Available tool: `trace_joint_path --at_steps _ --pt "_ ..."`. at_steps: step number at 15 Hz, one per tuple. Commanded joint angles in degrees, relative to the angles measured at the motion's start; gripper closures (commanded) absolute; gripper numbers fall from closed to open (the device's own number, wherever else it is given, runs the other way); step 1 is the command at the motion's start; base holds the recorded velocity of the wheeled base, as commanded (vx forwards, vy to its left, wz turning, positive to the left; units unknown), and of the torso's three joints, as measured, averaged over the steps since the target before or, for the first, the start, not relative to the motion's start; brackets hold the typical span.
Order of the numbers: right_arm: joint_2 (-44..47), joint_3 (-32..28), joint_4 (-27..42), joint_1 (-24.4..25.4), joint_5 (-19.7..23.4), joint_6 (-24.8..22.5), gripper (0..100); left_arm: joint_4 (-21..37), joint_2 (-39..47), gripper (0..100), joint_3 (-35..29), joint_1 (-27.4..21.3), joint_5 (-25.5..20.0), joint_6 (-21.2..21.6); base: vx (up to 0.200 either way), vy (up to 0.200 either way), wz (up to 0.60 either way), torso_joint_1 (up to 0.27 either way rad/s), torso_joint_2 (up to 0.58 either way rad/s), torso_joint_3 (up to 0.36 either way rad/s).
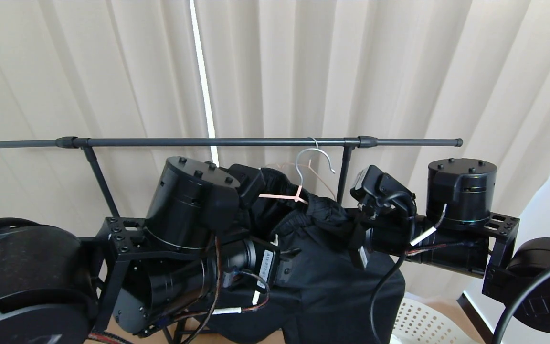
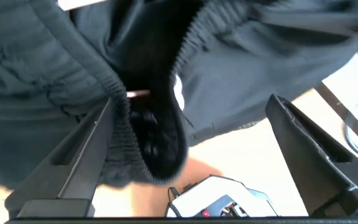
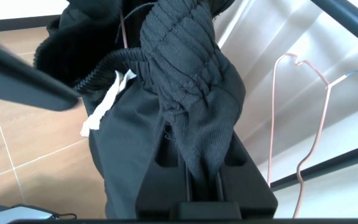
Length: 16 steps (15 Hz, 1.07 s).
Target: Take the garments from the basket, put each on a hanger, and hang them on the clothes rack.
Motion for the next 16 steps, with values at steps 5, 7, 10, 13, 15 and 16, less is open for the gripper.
trace_joint_path --at_steps 5,7,10,13,15,16 --pt "1.3 -0.05 -0.97 -0.07 0.01 -0.03 100 0.07 -8.05 0 2.41 -1.28 1.29 0.12 0.0 0.0 0.0 0.0 0.0 0.0" --pt "1.39 0.04 -0.97 -0.07 0.01 -0.03 100 0.69 -11.83 0 3.28 -0.49 1.2 1.26 0.0 0.0 0.0 0.0 0.0 0.0" --pt "1.56 0.48 -1.24 -0.07 1.32 -0.12 100 5.0 -17.02 0 2.23 8.38 0.67 9.35 0.0 0.0 0.0 0.0 0.0 0.0" --pt "0.33 1.18 -1.24 -0.07 2.82 -0.29 100 8.86 -18.16 0 1.0 17.88 -7.41 18.75 0.0 0.0 0.0 0.0 0.0 0.0" --pt "-0.2 1.89 -1.24 -0.16 3.52 -1.44 100 9.3 -18.42 0 0.91 23.59 -20.86 27.37 0.0 0.0 0.0 0.0 0.0 0.0" --pt "-0.37 2.33 -1.33 -0.25 4.75 -1.52 100 9.57 -18.25 0 0.82 25.79 -27.01 30.53 0.0 0.0 0.0 0.0 0.0 0.0"
